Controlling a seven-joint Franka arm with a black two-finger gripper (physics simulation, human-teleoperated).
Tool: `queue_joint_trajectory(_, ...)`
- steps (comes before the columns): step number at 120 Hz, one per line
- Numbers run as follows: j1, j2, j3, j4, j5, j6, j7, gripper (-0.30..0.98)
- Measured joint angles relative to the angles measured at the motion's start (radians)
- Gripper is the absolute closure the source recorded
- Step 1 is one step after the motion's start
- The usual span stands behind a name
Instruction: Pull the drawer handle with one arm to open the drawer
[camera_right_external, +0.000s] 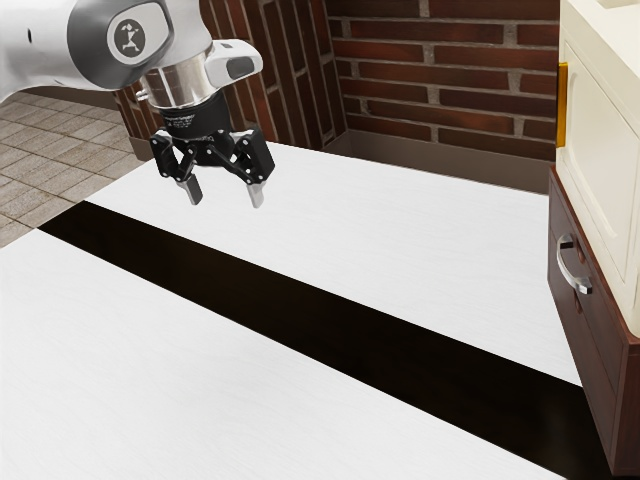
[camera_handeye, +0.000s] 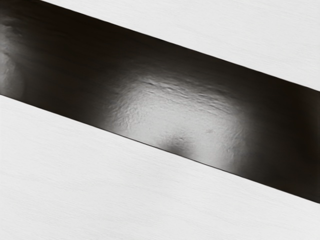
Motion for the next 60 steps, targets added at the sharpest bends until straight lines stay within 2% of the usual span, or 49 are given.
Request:
queue_joint_trajectory(18,0.001,0.0,0.001,0.004,-0.007,0.0,-0.002,0.0)
queue_joint_trajectory(34,0.003,-0.028,-0.008,0.173,-0.011,-0.037,-0.017,0.0)
queue_joint_trajectory(43,0.021,-0.045,-0.088,0.196,0.011,-0.053,-0.055,0.0)
queue_joint_trajectory(50,-0.009,-0.05,-0.128,0.199,0.025,-0.062,-0.083,0.0)
queue_joint_trajectory(60,-0.036,-0.049,-0.126,0.194,-0.027,-0.081,-0.13,0.0)
